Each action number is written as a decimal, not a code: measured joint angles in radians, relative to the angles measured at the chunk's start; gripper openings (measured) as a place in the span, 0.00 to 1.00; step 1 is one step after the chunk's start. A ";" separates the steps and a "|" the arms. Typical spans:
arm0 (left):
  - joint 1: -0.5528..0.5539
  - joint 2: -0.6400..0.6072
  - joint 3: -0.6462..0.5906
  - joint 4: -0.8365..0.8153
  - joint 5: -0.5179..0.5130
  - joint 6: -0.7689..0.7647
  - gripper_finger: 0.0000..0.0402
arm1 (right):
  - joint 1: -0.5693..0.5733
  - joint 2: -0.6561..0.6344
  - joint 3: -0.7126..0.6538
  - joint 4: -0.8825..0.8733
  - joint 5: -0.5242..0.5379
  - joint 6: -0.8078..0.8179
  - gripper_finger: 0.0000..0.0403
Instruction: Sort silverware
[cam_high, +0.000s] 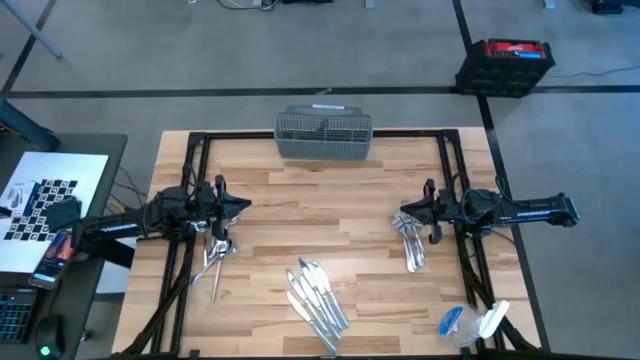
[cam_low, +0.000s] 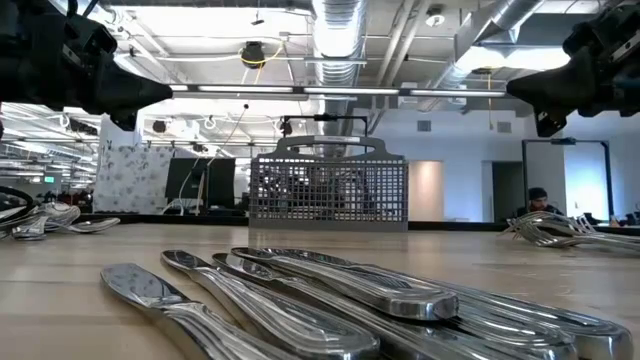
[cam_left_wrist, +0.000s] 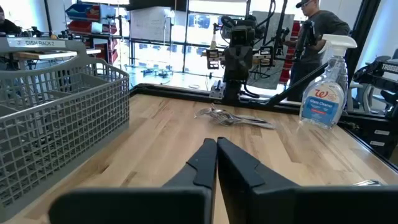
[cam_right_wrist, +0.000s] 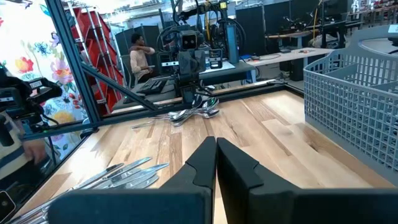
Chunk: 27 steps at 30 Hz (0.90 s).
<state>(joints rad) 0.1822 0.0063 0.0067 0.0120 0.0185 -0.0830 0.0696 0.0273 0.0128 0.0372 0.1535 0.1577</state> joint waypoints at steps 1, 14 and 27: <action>0.000 0.000 0.000 0.000 0.000 0.000 0.00 | 0.000 0.000 0.000 0.000 0.000 0.000 0.00; 0.000 0.000 0.000 0.000 0.000 0.000 0.00 | 0.000 0.000 0.000 0.000 0.000 0.000 0.00; 0.000 0.000 0.000 0.000 0.000 0.000 0.00 | -0.020 0.000 0.000 0.013 0.039 -0.058 0.00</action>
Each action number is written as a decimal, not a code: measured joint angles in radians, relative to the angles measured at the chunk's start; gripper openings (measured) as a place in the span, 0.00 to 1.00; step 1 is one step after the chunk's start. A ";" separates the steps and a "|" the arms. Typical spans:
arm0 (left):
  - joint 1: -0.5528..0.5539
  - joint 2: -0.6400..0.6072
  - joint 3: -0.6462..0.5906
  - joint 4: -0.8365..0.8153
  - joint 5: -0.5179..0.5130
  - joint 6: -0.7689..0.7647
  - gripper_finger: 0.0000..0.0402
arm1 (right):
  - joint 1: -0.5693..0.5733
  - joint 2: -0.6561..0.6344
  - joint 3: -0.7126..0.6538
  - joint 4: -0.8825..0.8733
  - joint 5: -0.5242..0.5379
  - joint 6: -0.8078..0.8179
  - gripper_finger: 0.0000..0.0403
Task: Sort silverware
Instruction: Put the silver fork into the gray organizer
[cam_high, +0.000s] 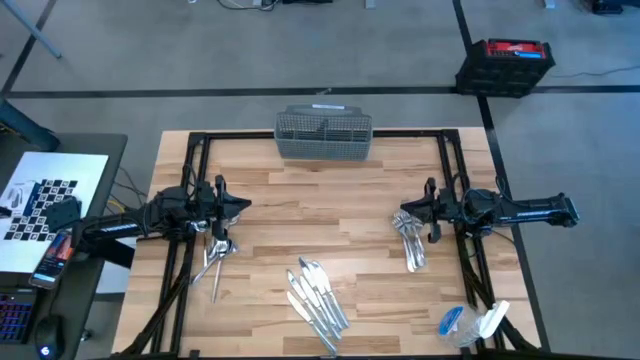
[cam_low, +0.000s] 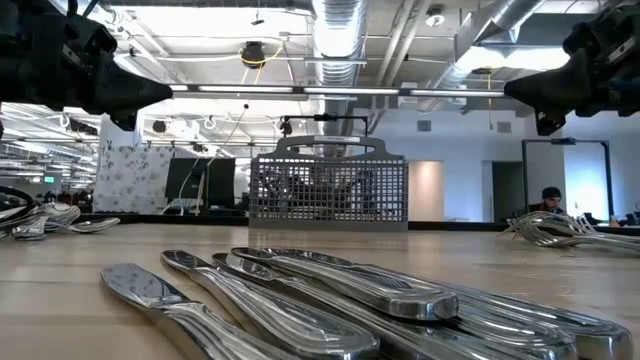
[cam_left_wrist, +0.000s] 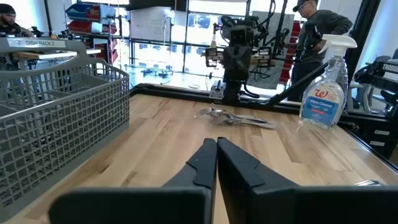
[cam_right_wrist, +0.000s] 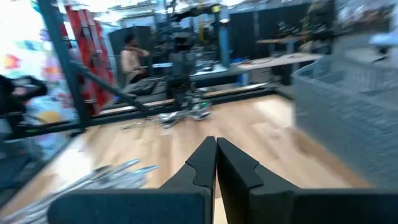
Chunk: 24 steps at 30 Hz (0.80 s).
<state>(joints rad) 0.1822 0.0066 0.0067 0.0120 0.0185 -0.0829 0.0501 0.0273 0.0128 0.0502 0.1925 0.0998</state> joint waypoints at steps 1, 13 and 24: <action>0.000 0.000 0.000 0.000 0.000 0.000 0.00 | -0.003 0.000 -0.001 0.005 0.000 0.010 0.00; 0.000 0.000 0.000 0.000 0.000 0.000 0.00 | -0.059 0.000 0.028 0.234 0.010 0.346 0.00; 0.000 0.000 0.000 0.000 0.000 0.000 0.00 | 0.014 0.592 0.633 -0.969 0.039 0.741 0.00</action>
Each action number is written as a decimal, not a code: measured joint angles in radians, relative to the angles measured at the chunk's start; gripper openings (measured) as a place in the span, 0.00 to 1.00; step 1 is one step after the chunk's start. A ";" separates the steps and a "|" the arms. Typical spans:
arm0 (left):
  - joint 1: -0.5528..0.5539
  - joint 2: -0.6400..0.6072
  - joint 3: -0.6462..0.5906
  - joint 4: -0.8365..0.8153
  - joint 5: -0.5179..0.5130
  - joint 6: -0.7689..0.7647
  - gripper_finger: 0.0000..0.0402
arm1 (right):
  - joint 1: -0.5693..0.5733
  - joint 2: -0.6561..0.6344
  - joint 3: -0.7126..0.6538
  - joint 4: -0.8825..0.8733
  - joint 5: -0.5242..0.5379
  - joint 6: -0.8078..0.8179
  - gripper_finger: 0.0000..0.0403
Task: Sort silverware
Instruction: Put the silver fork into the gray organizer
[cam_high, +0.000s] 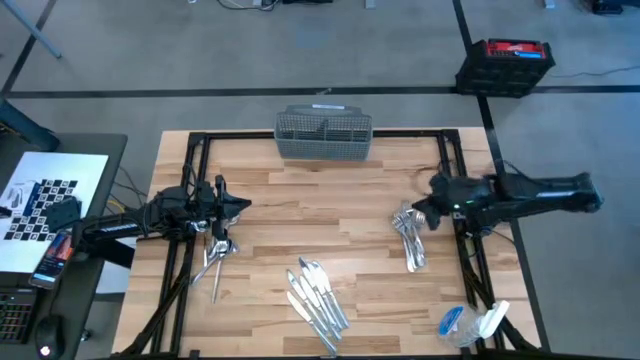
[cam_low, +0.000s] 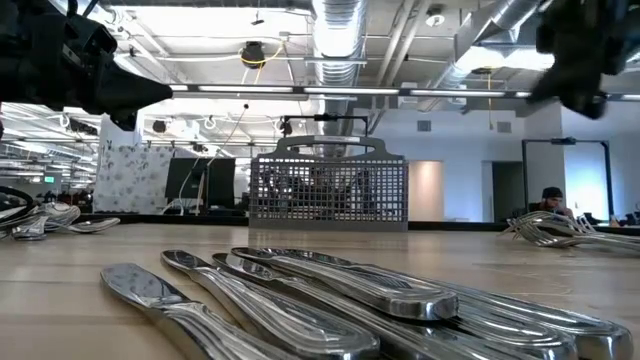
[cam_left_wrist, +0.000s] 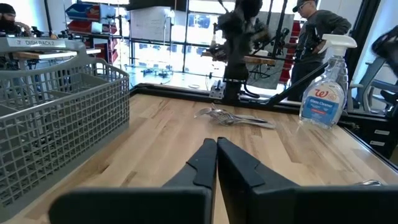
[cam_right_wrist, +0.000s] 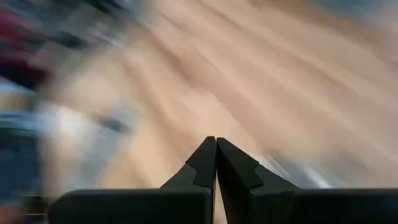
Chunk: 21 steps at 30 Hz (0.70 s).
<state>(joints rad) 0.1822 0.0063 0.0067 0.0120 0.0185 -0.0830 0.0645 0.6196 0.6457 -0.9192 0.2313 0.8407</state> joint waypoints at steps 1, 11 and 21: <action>0.000 0.000 0.000 0.000 0.000 0.000 0.00 | -0.002 0.066 0.031 -0.102 0.004 0.040 0.00; 0.000 0.000 0.000 0.000 0.000 0.000 0.00 | -0.025 0.431 0.092 -0.288 0.005 -0.015 0.03; 0.000 0.000 0.000 0.000 0.000 0.000 0.00 | -0.409 0.425 0.092 -0.202 -0.209 -0.409 0.33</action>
<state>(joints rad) 0.1822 0.0067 0.0067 0.0120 0.0187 -0.0830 -0.3441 1.0451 0.7376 -1.1210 0.0228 0.4313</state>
